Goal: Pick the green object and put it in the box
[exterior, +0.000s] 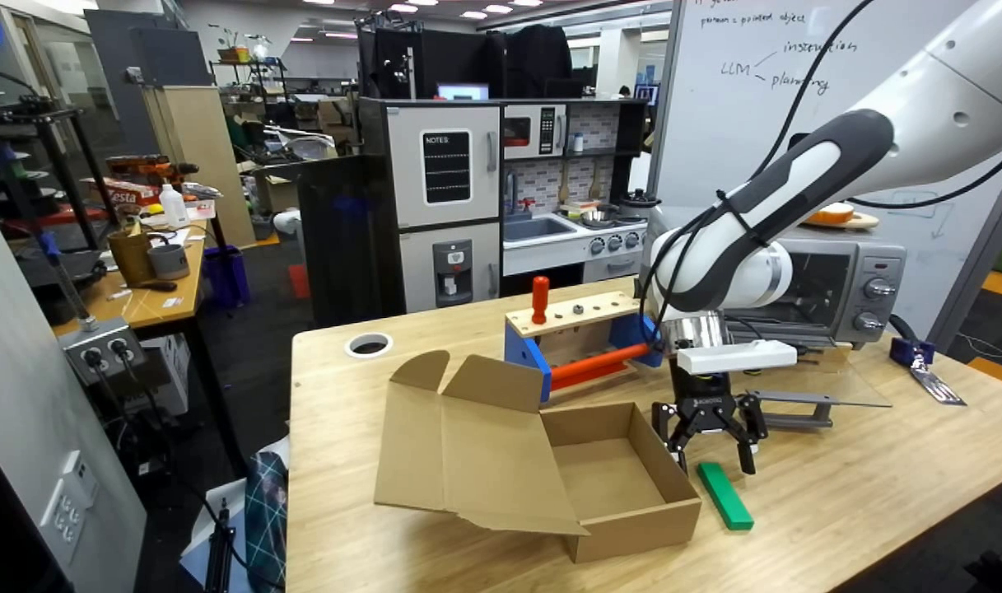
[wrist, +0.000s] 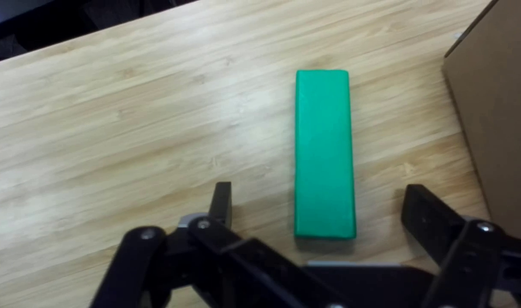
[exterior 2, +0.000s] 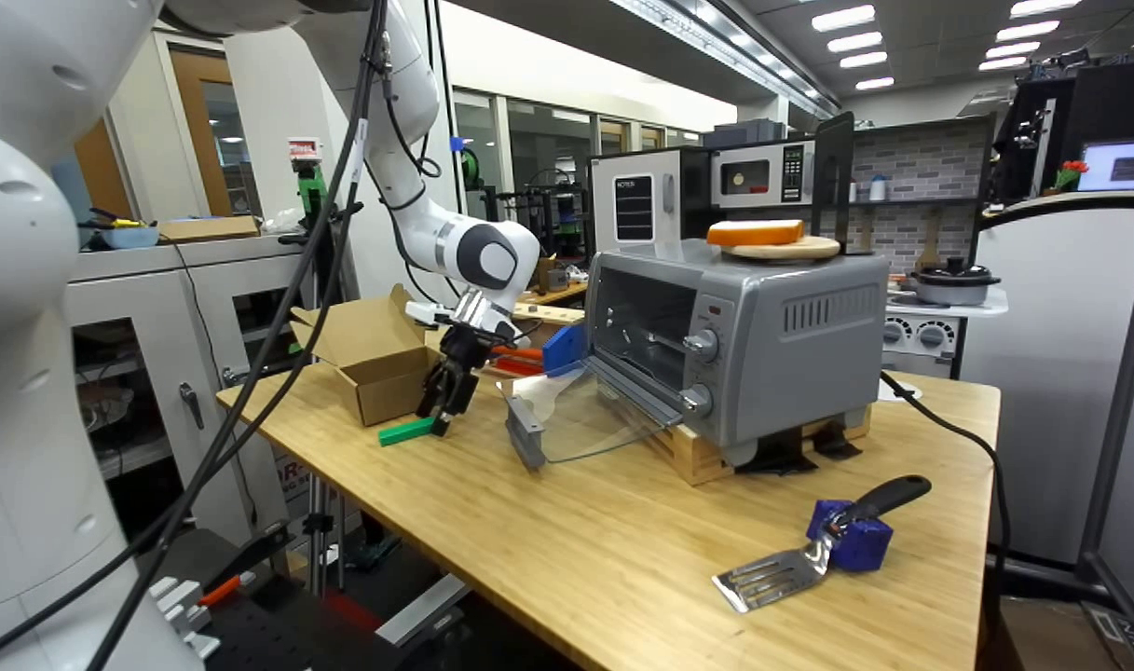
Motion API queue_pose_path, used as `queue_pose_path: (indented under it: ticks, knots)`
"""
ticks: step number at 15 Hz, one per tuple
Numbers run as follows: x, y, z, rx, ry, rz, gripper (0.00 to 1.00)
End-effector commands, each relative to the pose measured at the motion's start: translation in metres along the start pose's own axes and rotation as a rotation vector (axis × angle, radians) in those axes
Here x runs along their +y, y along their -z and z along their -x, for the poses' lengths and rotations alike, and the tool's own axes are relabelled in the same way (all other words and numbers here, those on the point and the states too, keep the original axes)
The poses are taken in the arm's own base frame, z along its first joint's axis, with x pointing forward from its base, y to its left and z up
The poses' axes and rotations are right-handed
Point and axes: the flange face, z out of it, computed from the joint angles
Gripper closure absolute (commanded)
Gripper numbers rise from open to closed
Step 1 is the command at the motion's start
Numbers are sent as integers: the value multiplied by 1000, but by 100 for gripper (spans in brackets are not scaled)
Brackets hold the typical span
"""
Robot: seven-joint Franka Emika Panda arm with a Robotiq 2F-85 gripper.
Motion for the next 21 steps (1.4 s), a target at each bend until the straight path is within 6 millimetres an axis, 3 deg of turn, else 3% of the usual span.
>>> queue_pose_path:
  ticks: [1,5,6,7,16,21]
  knots:
    - [5,-4,4,-43,29,1,0]
    - [8,-7,3,-65,21,17,0]
    - [8,-8,3,-73,24,18,9]
    - [8,-8,3,-82,26,18,27]
    - [2,-8,2,-101,41,29,90]
    - [5,-6,5,-104,36,41,92]
